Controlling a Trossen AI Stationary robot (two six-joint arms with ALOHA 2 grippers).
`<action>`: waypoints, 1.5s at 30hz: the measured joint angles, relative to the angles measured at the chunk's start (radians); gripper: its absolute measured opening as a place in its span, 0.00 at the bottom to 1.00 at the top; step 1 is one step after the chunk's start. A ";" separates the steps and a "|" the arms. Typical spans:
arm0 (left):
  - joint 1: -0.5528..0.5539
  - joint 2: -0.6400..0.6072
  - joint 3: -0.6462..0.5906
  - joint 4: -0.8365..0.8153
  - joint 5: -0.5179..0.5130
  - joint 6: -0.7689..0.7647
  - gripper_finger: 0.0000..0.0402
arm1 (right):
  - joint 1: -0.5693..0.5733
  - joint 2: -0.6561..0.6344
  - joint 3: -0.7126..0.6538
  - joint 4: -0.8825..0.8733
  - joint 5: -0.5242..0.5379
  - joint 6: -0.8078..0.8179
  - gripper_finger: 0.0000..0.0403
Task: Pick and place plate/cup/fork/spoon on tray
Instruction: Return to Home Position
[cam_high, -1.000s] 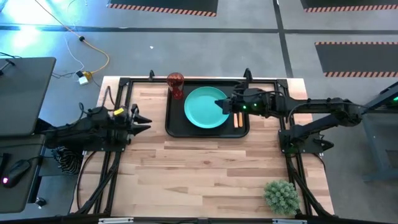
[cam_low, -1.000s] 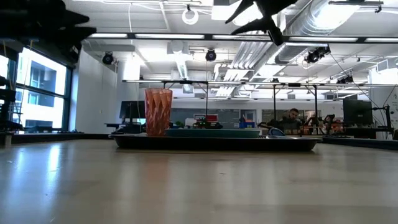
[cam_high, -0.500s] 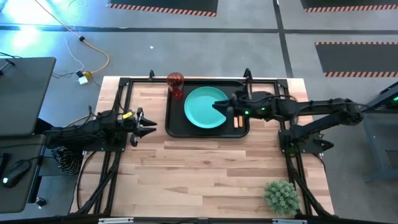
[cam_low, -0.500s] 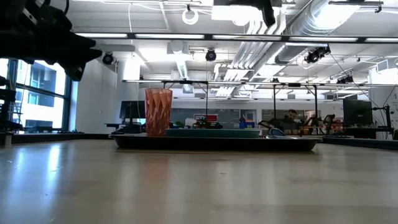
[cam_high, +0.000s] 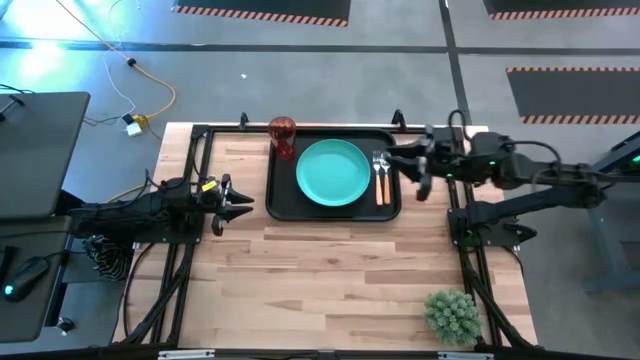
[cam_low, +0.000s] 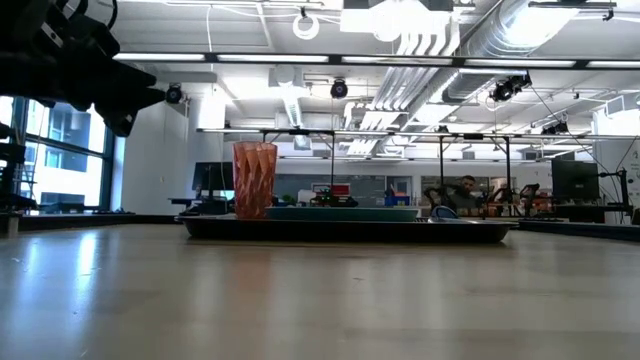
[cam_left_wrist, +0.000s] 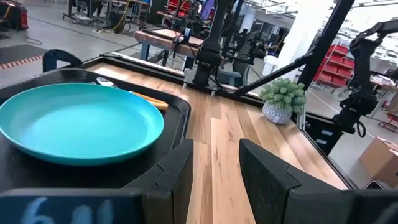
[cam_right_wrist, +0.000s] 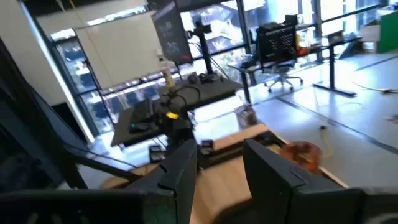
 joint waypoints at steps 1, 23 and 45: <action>0.000 0.000 0.000 0.000 0.000 0.000 0.29 | 0.000 -0.024 0.000 -0.043 0.007 -0.005 0.31; 0.000 0.000 0.000 0.000 0.000 0.000 0.29 | -0.004 -0.532 -0.613 0.185 -0.230 0.014 0.31; 0.000 0.000 0.000 -0.001 0.000 0.001 0.29 | -0.004 -0.817 -0.975 0.301 -0.373 0.041 0.31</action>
